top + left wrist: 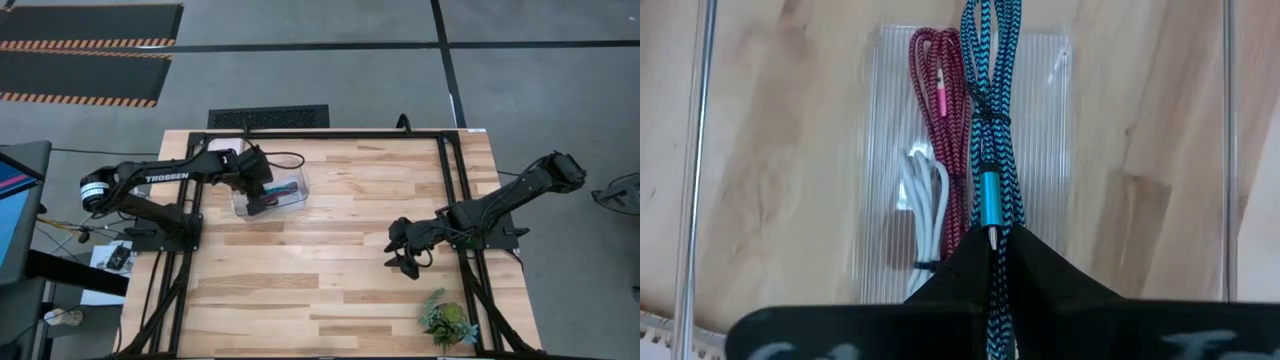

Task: Pick and place USB-C Cables
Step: Put the blue usb cable into the transparent bin

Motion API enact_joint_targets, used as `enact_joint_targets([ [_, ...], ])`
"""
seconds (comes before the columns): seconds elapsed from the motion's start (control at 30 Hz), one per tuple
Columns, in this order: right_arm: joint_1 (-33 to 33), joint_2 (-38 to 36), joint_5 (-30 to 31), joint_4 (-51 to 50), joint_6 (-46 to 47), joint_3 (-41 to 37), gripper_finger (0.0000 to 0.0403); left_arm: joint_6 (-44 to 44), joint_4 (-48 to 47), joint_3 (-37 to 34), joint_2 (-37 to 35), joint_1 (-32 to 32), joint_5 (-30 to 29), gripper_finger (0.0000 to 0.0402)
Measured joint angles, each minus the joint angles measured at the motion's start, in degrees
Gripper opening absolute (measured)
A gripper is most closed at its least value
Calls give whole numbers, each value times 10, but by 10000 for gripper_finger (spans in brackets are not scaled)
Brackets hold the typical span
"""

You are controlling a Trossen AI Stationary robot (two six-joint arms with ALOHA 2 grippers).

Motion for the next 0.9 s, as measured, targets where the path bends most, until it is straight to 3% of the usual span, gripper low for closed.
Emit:
enact_joint_targets([
  [0.4,0,0,0,0,-4,0,244,-31,63,-36,0,10,34,0],
  [0.9,0,0,0,0,-4,0,244,-42,83,-67,0,19,32,0],
])
